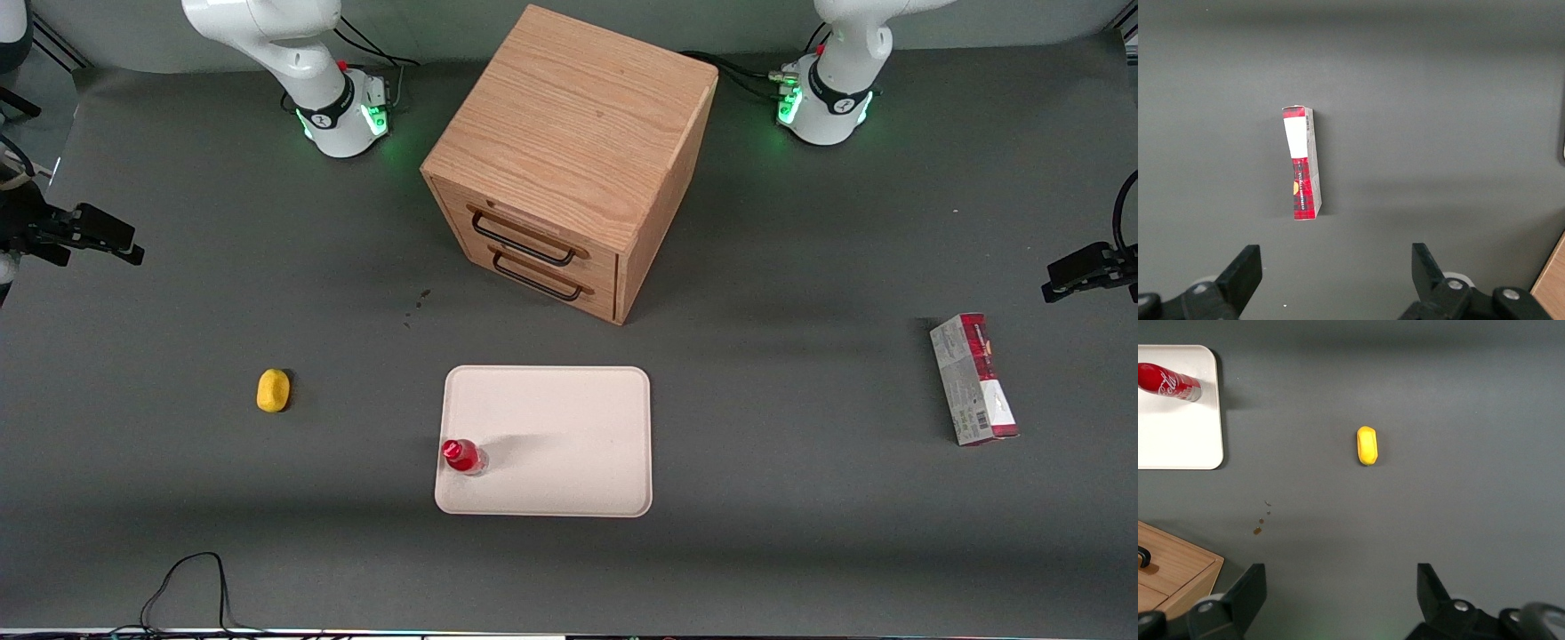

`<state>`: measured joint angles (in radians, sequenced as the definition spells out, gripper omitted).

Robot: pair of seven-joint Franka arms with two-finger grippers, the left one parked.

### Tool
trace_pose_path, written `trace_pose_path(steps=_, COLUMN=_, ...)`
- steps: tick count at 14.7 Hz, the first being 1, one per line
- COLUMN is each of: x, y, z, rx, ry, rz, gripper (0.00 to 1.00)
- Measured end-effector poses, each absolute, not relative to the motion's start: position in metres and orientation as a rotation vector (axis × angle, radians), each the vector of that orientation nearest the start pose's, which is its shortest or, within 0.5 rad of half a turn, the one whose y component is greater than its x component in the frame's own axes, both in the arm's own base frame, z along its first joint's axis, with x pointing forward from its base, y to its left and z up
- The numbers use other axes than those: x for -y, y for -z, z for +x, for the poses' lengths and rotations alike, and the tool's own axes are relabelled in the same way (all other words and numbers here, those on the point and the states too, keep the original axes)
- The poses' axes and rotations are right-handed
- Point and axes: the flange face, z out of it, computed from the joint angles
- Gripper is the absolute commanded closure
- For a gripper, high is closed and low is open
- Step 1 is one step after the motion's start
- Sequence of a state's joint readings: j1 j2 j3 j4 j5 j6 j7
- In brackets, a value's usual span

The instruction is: Place coke bottle on tray

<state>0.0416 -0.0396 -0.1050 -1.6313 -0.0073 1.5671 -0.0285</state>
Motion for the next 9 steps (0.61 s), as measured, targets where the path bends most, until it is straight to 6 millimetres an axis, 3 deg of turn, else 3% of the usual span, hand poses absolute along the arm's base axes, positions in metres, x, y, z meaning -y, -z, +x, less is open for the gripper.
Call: trace_pose_path(steps=9, x=0.034, y=-0.6154, z=0.5448, rx=-0.049, ry=-0.068, rz=-3.144, gripper=0.0)
